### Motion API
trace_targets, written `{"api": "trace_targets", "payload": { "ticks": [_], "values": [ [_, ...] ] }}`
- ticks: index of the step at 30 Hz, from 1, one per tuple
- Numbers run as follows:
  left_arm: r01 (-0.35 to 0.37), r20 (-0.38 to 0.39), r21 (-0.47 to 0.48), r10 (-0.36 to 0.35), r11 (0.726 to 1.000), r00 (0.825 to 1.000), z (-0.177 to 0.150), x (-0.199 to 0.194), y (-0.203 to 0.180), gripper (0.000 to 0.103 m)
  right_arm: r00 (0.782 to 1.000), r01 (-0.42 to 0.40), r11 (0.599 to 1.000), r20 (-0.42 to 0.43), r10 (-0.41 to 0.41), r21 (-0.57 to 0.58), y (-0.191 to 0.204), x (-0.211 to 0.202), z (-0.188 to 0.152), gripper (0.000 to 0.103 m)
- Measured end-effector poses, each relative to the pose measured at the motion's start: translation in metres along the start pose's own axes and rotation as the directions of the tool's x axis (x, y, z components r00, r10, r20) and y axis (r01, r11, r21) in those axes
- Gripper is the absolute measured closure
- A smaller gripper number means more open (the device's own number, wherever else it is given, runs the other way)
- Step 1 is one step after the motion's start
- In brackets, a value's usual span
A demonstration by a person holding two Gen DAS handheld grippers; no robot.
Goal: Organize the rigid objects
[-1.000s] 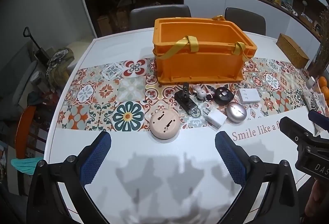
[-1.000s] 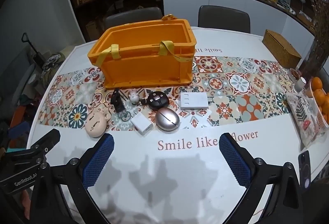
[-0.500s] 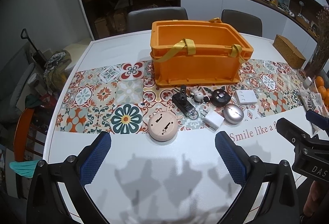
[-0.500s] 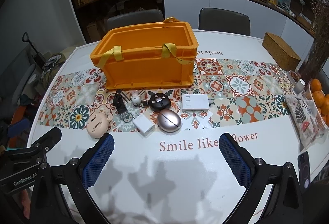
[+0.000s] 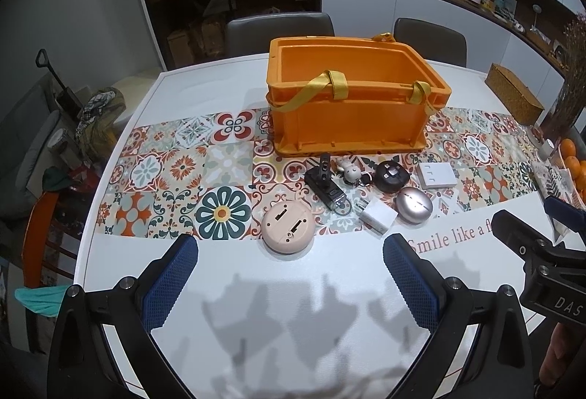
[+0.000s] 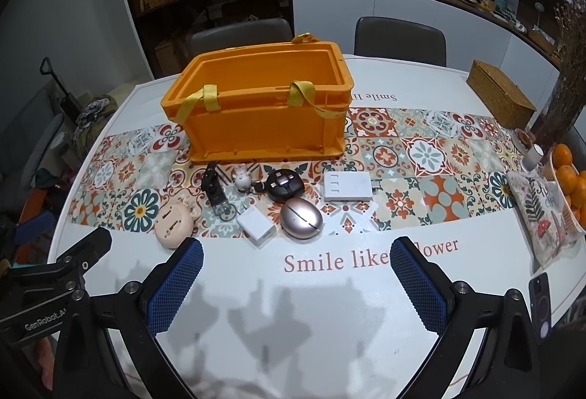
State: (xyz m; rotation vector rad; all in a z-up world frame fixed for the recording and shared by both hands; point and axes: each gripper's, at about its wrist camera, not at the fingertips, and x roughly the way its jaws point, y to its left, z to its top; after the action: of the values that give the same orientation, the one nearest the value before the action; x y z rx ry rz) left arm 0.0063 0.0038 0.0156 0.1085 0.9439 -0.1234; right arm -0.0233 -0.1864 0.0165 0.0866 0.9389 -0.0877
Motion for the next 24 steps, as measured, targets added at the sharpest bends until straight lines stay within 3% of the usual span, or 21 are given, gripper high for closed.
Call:
{"api": "trace_targets", "payload": {
  "ticks": [24],
  "values": [
    [-0.003,-0.005,-0.001,0.003,1.000,1.000,0.0037,0.0046,-0.0017,0.000,1.000,-0.009,1.000,-0.009,0.009,0.001,0.0008,0.0054,0.0059,0.000]
  ]
}}
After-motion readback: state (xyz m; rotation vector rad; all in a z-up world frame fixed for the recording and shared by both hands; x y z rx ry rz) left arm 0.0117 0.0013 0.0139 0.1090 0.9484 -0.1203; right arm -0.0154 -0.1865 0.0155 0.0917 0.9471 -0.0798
